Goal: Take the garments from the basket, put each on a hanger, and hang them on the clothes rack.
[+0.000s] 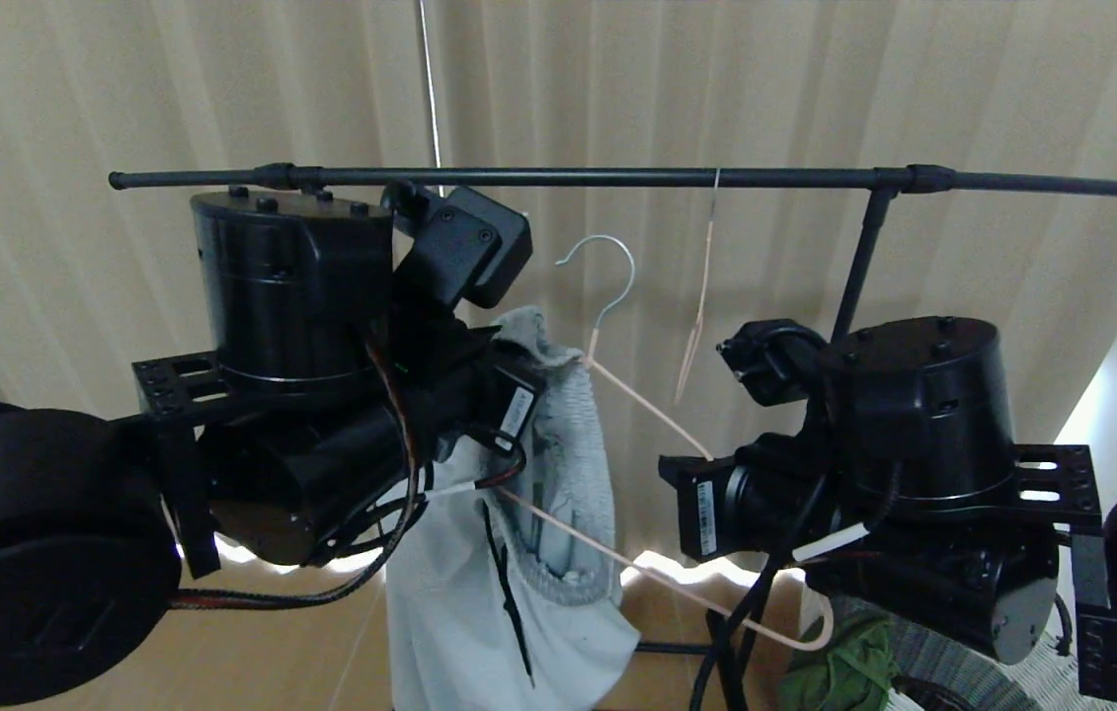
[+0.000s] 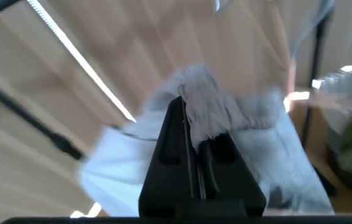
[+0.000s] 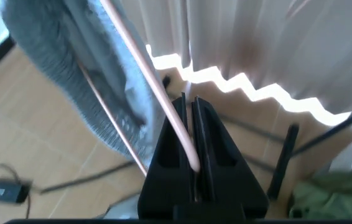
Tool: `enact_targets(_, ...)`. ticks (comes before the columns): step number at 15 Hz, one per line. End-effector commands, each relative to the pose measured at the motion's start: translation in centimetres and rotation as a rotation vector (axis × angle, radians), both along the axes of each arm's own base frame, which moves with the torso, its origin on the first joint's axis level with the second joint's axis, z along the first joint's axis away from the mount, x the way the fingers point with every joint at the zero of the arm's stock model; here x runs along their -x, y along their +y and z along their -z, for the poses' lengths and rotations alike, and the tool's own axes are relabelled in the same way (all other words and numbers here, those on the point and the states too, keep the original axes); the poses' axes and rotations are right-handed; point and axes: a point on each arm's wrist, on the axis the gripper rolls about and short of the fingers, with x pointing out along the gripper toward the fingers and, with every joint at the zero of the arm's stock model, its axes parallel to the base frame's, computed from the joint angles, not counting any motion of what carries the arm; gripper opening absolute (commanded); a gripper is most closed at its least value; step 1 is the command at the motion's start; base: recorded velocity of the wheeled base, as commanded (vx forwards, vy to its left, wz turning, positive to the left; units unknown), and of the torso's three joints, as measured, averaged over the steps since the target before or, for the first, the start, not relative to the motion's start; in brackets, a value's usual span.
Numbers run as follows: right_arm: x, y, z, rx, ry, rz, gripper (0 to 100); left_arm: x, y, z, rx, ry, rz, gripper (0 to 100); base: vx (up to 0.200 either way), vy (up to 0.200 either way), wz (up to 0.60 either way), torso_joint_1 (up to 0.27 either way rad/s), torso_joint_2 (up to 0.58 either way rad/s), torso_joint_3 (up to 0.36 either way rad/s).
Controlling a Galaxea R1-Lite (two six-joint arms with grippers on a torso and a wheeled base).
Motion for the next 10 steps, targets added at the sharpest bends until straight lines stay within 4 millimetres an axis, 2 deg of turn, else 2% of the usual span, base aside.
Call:
enact_targets(1,0.4,-0.9,-0.5,-0.015,-0.031,-0.006,0,1.3,0.6,0.6,-0.01,0.024,0.065,0,0.0,0.0,0.0,0.0,0.0,0.0)
enact_targets(3,0.7,-1.2,-0.5,-0.021,-0.043,-0.049,0,2.2,1.3,1.1,-0.008,0.05,0.133,0,0.0,0.0,0.0,0.0,0.0,0.0)
enact_targets(7,1.0,-1.3,-1.4,-0.024,-0.103,-0.08,0,3.0,2.0,1.1,-0.001,0.056,0.163,0,0.0,0.0,0.0,0.0,0.0,0.0)
enact_targets(8,1.0,-1.4,-1.5,-0.026,-0.106,-0.078,0,3.0,2.0,1.2,-0.004,0.058,0.165,100,0.0,0.0,0.0,0.0,0.0,0.0)
enact_targets(10,1.0,-1.4,-1.7,-0.029,-0.111,-0.08,0,3.2,2.1,1.2,-0.001,0.061,0.183,100,0.0,0.0,0.0,0.0,0.0,0.0)
